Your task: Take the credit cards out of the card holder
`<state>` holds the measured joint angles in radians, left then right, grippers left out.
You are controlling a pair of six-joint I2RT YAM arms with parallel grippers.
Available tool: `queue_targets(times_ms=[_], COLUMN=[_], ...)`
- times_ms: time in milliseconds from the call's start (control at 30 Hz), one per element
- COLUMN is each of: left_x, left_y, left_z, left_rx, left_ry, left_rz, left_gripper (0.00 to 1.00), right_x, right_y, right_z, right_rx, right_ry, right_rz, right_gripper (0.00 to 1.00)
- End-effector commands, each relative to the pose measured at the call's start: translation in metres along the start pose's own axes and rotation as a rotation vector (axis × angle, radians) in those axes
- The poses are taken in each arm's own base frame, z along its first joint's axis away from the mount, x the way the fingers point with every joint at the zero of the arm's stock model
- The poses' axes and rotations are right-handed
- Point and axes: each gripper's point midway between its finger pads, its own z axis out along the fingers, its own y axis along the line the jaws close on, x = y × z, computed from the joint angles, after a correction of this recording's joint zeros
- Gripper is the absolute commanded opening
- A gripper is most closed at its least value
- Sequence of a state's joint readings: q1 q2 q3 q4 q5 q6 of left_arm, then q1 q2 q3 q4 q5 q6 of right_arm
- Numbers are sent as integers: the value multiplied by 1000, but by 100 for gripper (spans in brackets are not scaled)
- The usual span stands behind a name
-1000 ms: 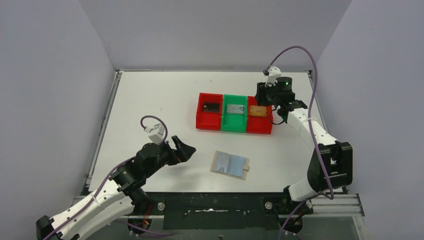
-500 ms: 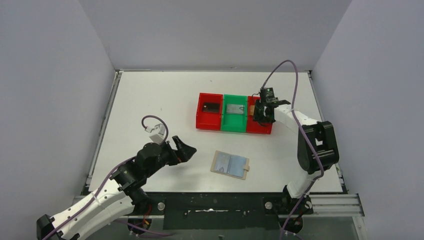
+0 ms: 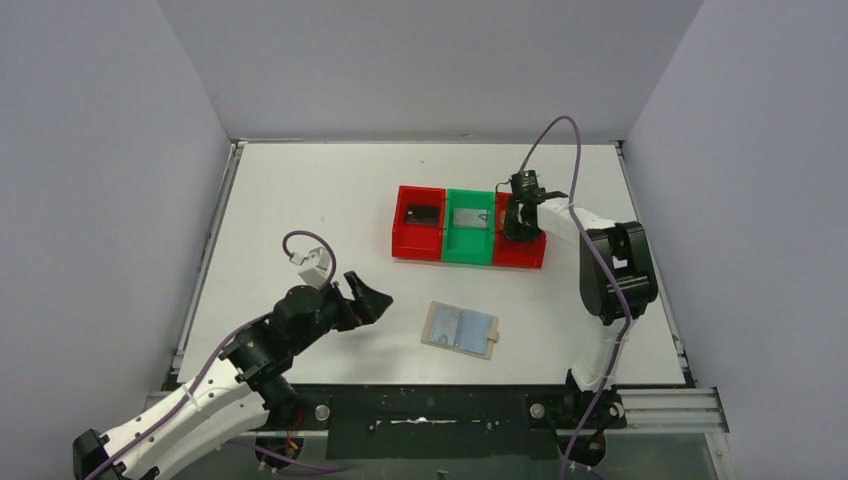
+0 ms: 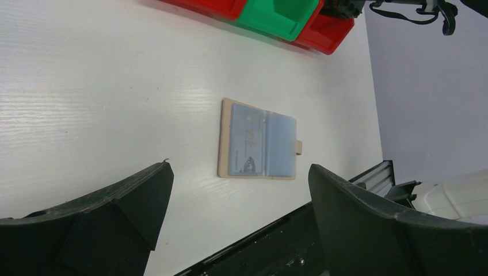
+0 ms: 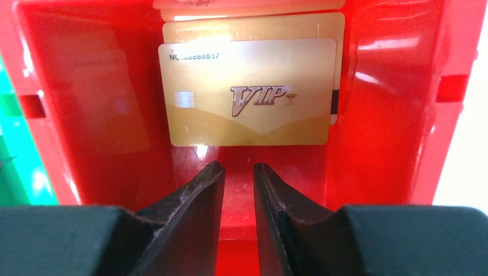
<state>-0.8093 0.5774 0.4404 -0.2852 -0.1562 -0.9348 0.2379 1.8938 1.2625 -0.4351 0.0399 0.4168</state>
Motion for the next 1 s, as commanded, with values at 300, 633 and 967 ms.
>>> queue_targets(times_ms=[300, 633, 967], left_x=[-17, -13, -11], left_y=[-18, -16, -15], left_z=[-2, -1, 0], left_rx=[52, 49, 48], left_ry=[-52, -37, -29], left_rz=[-15, -20, -21], left_gripper=[90, 90, 90], right_x=[-45, -51, -68], right_y=[5, 2, -4], right_z=[-3, -3, -9], right_rx=[53, 68, 96], right_ry=[-153, -167, -195], right_rz=[22, 42, 19], right_gripper=[30, 34, 37])
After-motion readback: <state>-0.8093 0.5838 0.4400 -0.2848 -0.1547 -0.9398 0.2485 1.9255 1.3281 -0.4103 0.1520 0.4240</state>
